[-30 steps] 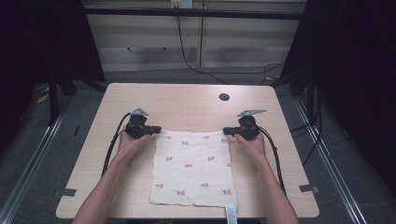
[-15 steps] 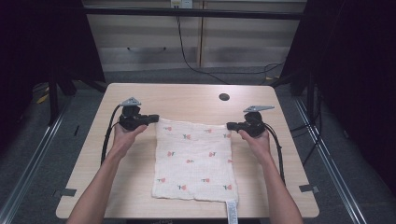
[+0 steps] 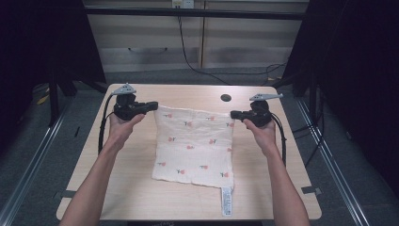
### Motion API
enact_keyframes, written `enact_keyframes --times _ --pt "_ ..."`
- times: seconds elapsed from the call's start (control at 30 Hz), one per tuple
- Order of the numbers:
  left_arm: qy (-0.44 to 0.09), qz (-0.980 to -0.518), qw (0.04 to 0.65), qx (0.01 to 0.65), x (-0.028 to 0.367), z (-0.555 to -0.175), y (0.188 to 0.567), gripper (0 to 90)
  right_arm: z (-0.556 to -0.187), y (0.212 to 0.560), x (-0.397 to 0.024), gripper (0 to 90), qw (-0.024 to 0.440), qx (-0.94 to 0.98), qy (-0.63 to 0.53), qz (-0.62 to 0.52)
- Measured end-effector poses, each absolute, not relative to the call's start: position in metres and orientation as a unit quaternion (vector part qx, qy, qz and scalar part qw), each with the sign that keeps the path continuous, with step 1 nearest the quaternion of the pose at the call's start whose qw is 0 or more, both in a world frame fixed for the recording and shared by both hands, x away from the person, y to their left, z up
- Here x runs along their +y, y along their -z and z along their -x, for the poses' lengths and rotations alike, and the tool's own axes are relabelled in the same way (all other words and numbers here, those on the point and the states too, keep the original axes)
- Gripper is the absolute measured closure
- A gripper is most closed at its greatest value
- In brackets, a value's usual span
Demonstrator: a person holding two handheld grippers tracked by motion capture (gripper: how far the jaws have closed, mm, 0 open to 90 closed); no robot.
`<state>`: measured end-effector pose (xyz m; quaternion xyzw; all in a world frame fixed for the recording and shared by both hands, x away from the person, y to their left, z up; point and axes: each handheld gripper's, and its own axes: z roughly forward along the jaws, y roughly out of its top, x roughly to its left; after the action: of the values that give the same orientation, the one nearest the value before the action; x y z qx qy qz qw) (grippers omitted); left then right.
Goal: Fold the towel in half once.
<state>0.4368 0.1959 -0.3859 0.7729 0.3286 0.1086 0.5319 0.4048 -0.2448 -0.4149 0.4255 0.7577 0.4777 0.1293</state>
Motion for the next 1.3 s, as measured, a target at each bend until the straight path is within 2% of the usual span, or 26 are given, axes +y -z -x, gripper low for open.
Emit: enact_keyframes --times 0.23,0.57,0.9,1.3 --pt "-0.122 -0.778 0.532 0.312 0.198 -0.430 0.374 88.5 -0.404 0.397 -0.243 88.0 0.147 0.756 -0.485 -0.414" --pt "-0.109 -0.782 0.528 0.312 0.210 -0.415 0.397 88.5 -0.384 0.416 -0.236 88.0 0.135 0.768 -0.485 -0.396" --pt "-0.099 -0.780 0.531 0.317 0.220 -0.396 0.418 88.5 -0.357 0.417 -0.236 88.0 0.135 0.773 -0.497 -0.371" --pt "-0.089 -0.780 0.538 0.308 0.221 -0.381 0.424 88.4 -0.329 0.428 -0.237 88.0 0.130 0.780 -0.498 -0.356"
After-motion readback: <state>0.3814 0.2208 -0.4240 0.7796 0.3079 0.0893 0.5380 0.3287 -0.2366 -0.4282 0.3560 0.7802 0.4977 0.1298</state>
